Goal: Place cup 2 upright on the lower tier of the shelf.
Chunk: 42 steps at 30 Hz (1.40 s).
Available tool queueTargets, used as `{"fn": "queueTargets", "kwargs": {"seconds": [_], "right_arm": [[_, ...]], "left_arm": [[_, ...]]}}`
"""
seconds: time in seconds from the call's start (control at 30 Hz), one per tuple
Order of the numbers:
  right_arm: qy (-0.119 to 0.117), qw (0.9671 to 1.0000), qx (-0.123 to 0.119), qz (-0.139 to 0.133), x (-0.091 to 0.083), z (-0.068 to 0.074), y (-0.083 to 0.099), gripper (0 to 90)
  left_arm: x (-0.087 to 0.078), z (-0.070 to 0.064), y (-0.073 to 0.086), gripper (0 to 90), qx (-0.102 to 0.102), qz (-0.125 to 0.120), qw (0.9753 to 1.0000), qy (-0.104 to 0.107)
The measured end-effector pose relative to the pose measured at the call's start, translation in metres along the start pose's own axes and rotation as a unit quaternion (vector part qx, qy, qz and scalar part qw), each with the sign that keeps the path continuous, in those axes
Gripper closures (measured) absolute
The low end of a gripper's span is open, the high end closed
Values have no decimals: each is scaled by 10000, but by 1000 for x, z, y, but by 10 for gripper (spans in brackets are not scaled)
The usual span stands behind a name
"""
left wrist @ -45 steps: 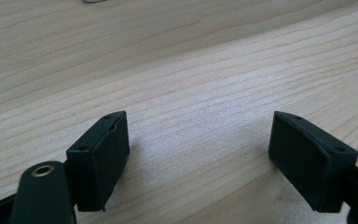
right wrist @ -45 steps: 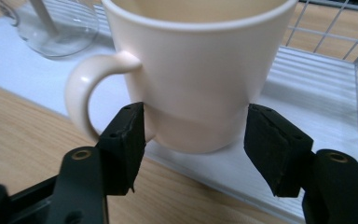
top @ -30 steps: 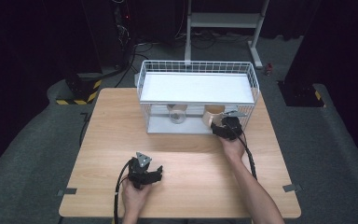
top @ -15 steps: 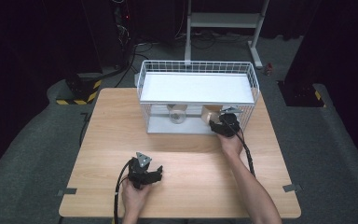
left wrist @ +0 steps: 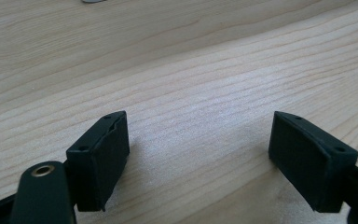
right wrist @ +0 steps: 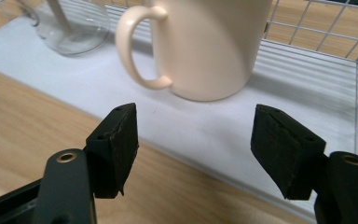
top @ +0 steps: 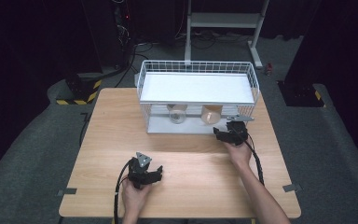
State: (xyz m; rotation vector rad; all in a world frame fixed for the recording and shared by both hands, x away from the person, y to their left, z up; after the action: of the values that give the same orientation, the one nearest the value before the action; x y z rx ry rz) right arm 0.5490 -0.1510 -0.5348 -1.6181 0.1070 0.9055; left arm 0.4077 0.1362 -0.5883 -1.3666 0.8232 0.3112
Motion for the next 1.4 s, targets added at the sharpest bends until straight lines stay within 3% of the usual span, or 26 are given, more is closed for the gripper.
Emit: {"fn": "queueTargets", "kwargs": {"seconds": [0.7, 0.87, 1.4], "right_arm": [[-258, 9991, 96, -331, -48, -1, 10, 308], [-309, 9988, 98, -373, -62, -1, 19, 305], [-289, 9986, 119, -435, -84, -4, 43, 303]], "left_arm": [[0, 0, 0, 206, -9, 1, 10000, 0], [0, 0, 0, 205, -25, -1, 10000, 1], [0, -1, 0, 205, -26, 0, 10000, -1]]}}
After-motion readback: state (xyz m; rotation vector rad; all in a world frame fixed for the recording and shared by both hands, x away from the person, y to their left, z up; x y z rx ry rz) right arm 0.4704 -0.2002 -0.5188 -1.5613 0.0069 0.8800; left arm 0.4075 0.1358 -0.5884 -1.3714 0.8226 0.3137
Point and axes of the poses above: each handheld gripper's, and its own axes: x roughly forward along the jaws, y roughly out of its underside, z roughly to its left, the point moved 9 cm from there along x, roughly forward along the jaws, and after that the axes turned 2 degrees about -x, right-handed, at the moved point
